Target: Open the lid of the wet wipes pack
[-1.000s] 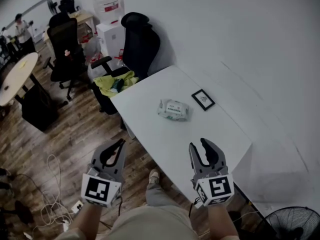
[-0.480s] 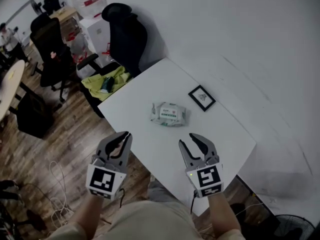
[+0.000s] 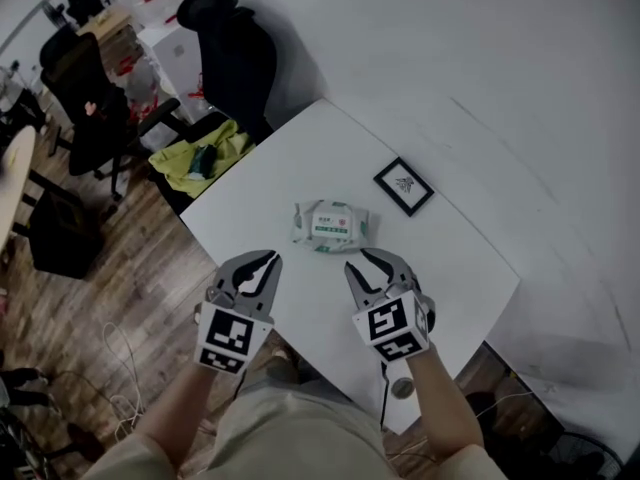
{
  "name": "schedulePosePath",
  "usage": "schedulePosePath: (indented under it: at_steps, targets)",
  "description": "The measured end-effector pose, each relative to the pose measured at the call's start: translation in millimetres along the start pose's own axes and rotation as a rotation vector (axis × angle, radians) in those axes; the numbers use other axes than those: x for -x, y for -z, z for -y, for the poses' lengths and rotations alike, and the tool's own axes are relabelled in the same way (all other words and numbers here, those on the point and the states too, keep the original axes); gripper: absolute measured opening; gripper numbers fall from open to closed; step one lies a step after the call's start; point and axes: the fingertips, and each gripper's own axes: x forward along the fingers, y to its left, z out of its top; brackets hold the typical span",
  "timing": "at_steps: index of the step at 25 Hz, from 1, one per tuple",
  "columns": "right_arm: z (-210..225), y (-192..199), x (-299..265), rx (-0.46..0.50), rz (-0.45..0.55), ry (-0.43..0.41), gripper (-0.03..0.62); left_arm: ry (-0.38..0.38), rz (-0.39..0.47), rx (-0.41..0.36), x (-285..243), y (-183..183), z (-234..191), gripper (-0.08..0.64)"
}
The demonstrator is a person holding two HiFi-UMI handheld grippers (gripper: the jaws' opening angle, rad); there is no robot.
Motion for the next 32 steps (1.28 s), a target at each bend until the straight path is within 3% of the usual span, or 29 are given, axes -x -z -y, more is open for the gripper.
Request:
schedulePosePath:
  at_steps: [4, 23, 28, 32]
  targets:
    - [7, 13, -28, 0.027, -0.054, 0.002, 0.138, 0.043, -0.071, -0.008, -32, 28, 1, 0.034]
    - [2, 83, -159, 0.25, -0.362, -0.05, 0.114, 0.261, -0.261, -0.039, -160, 139, 1, 0.034]
    - [-3, 95, -181, 0.298, -0.387, -0.063, 0.114, 0.278, -0.3, -0.012, -182, 164, -3, 0.034]
    - [-5, 96, -189, 0.313, -0.37, -0.049, 0.112, 0.274, -0.34, -0.033, -193, 178, -3, 0.034]
